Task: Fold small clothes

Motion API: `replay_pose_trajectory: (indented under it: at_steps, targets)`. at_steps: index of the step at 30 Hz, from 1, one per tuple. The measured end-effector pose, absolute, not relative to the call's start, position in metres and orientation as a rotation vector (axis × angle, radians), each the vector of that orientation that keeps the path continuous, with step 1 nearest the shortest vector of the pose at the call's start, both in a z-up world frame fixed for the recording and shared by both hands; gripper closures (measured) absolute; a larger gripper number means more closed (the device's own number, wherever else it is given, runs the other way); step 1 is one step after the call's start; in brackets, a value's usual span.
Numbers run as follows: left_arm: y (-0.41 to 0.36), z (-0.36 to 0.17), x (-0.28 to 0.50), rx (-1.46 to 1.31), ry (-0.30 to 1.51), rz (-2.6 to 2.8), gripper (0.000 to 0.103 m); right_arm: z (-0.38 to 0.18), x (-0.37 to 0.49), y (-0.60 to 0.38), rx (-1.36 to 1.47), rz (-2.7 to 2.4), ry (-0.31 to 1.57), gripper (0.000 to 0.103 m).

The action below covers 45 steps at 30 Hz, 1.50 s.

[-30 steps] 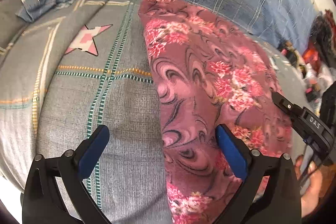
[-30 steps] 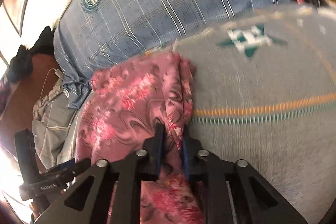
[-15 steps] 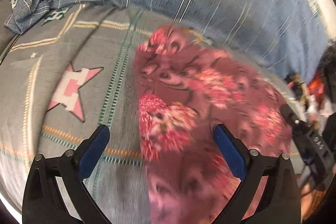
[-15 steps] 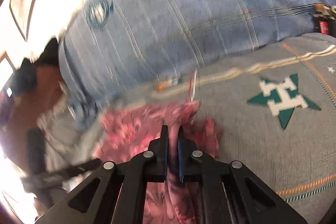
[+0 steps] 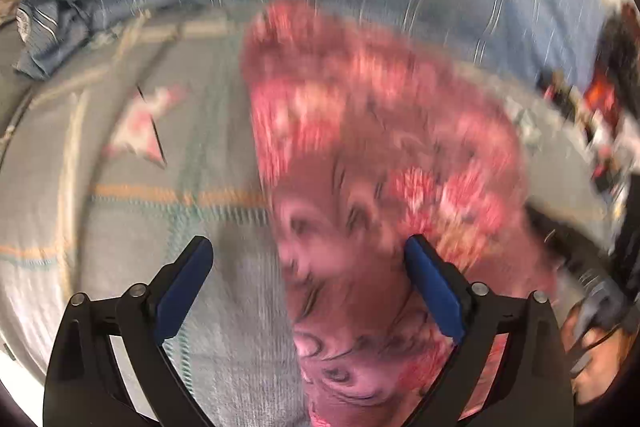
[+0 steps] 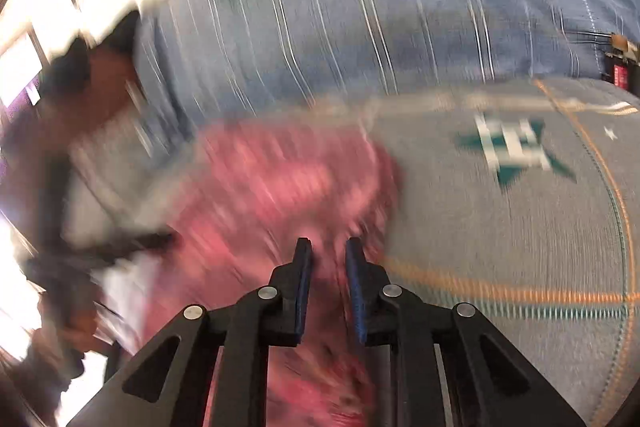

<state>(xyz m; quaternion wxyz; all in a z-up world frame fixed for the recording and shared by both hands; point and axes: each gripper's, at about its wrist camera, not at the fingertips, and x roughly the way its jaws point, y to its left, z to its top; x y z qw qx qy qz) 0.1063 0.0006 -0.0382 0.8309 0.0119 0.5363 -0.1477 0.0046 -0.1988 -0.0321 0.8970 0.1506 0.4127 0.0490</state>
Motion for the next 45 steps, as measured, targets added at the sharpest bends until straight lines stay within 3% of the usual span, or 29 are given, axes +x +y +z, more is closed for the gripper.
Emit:
replay_pose_trajectory:
  at_steps: [1,7,11,14,15,18,25,37,45]
  targets:
    - [0.005,-0.036,0.104,-0.005,1.125,-0.306,0.005,-0.032,0.002,-0.202,0.341,0.083,0.835,0.070]
    - [0.017,-0.009,0.077,0.004,1.092,-0.329,0.006,-0.003,-0.028,-0.219,0.383,0.049,0.839,0.065]
    - [0.003,-0.038,0.064,0.093,1.124,-0.329,0.004,-0.028,-0.038,-0.215,0.323,0.045,0.933,0.053]
    - [0.005,-0.047,0.063,0.026,1.135,-0.302,0.000,-0.035,-0.046,-0.210,0.298,0.003,0.891,0.049]
    - [0.007,-0.047,0.064,0.013,1.143,-0.305,0.000,-0.035,-0.050,-0.209,0.280,-0.025,0.884,0.045]
    - [0.010,-0.048,0.066,0.011,1.149,-0.317,0.000,-0.037,-0.054,-0.209,0.262,-0.132,0.876,0.019]
    - [0.014,-0.048,0.059,0.002,1.133,-0.327,0.000,-0.040,-0.059,-0.215,0.305,-0.228,0.877,0.001]
    - [0.020,-0.049,0.057,-0.021,1.102,-0.361,0.000,-0.038,-0.062,-0.216,0.320,-0.245,0.903,0.000]
    - [0.040,-0.014,0.106,-0.102,1.079,-0.311,0.000,0.006,-0.010,-0.223,0.377,-0.144,0.812,0.006]
